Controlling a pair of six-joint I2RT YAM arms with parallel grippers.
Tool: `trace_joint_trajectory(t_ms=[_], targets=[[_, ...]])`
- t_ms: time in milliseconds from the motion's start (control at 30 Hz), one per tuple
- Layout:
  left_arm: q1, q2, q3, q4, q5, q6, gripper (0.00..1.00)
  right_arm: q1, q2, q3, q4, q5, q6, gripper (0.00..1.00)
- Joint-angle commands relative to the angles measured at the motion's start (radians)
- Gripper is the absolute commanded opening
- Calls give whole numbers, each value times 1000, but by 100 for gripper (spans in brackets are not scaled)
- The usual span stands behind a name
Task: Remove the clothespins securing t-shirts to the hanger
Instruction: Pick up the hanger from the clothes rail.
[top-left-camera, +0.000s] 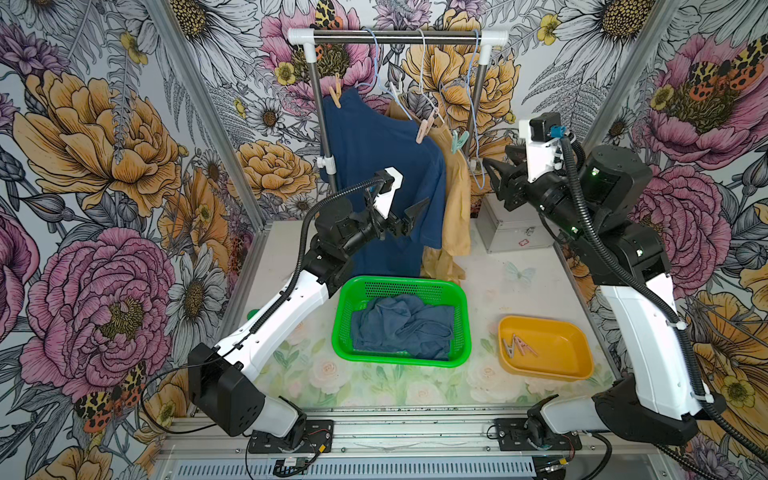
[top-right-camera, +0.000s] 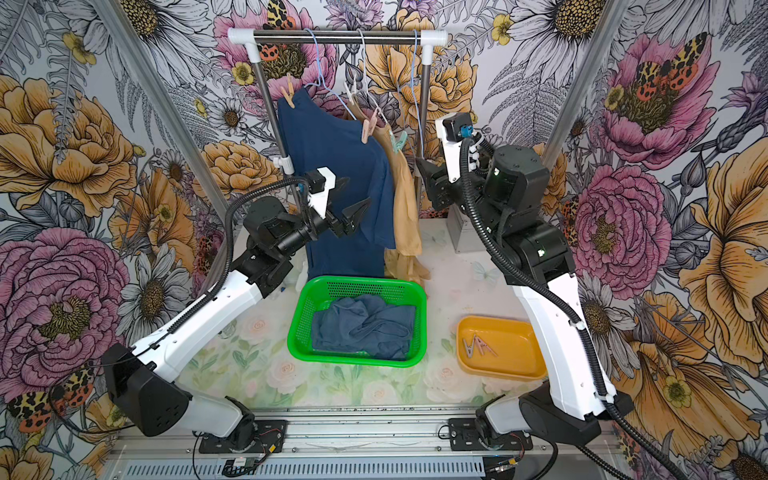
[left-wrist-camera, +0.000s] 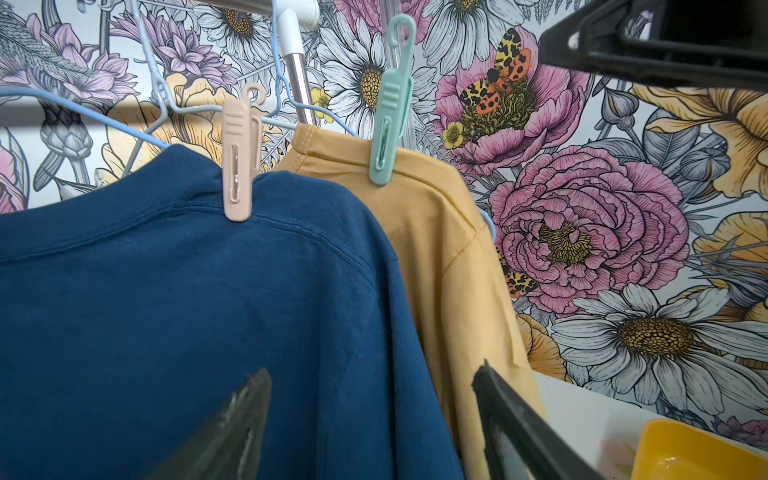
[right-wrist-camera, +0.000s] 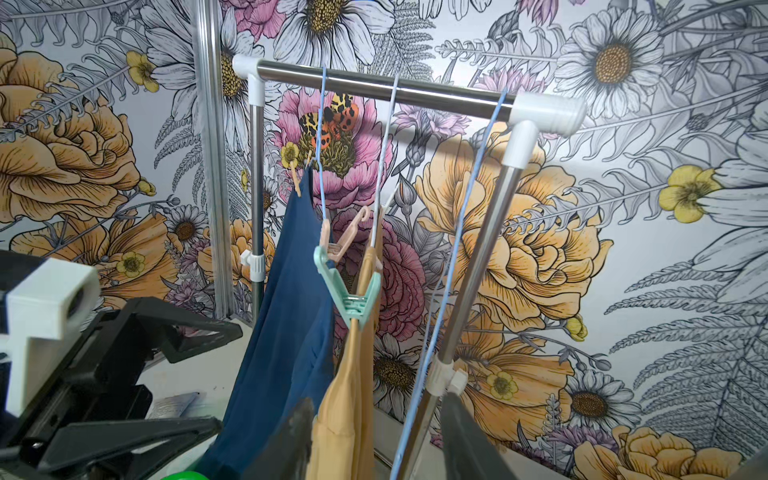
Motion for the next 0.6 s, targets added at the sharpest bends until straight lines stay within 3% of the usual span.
trace_joint_trajectory(t_ms=[0, 433, 567], targets=[[-12, 12, 36, 27, 16, -11, 79, 0, 56, 11, 3, -55, 38, 51], [-18, 15, 32, 29, 11, -11, 79, -45, 208, 93, 5, -92, 103, 52], [-19, 15, 30, 29, 10, -10, 79, -50, 225, 99, 6, -103, 107, 45]])
